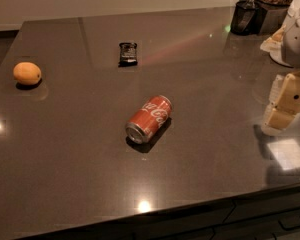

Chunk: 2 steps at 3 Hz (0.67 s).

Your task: Place coke can upright

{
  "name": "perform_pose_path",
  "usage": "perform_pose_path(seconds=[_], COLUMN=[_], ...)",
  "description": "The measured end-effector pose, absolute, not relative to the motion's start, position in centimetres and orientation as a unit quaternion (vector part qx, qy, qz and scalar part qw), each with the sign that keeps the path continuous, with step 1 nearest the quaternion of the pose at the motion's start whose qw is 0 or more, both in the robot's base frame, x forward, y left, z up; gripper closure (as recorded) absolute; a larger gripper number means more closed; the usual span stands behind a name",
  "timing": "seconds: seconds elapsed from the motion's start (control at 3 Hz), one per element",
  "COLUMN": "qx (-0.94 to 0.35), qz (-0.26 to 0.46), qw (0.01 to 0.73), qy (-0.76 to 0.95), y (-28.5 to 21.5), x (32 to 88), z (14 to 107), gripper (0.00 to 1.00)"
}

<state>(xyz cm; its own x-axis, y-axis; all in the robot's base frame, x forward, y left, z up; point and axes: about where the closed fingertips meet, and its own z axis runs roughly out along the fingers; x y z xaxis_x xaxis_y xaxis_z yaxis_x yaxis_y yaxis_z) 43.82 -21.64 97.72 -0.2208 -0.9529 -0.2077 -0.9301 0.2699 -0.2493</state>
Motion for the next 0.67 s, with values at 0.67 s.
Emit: perform_pose_path(seconds=[0.67], qx=[-0.623], qz=[-0.030], qw=[0.170], qy=[0.763], y=[-20.4], x=[45.0], z=[97.8], gripper=[0.00])
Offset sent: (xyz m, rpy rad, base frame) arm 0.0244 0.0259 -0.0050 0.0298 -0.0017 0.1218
